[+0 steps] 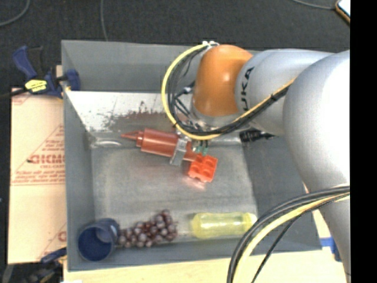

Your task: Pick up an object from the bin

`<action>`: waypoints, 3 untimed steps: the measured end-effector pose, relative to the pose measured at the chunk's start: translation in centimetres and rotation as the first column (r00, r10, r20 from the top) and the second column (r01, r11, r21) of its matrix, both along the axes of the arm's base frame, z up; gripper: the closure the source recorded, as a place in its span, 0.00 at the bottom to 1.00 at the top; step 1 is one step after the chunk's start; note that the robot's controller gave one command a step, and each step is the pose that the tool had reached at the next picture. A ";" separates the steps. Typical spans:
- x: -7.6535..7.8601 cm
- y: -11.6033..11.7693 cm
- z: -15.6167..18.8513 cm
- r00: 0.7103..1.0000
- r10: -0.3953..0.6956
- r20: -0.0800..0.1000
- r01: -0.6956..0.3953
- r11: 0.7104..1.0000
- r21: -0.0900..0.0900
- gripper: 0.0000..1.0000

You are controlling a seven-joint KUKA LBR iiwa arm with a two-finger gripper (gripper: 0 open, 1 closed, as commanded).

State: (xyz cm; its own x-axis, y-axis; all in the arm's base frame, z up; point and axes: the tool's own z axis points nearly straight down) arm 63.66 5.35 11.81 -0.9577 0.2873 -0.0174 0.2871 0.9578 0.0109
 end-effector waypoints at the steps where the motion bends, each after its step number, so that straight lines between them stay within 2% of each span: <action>1: 0.2 0.0 2.9 1.000 0.000 0.008 0.000 1.000 0.001 1.00; 3: 0.3 -0.1 6.3 1.000 0.001 0.010 -0.001 1.000 0.003 1.00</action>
Offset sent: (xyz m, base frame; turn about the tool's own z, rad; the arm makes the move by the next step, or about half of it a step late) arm 0.0019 -0.0002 0.0642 -0.0003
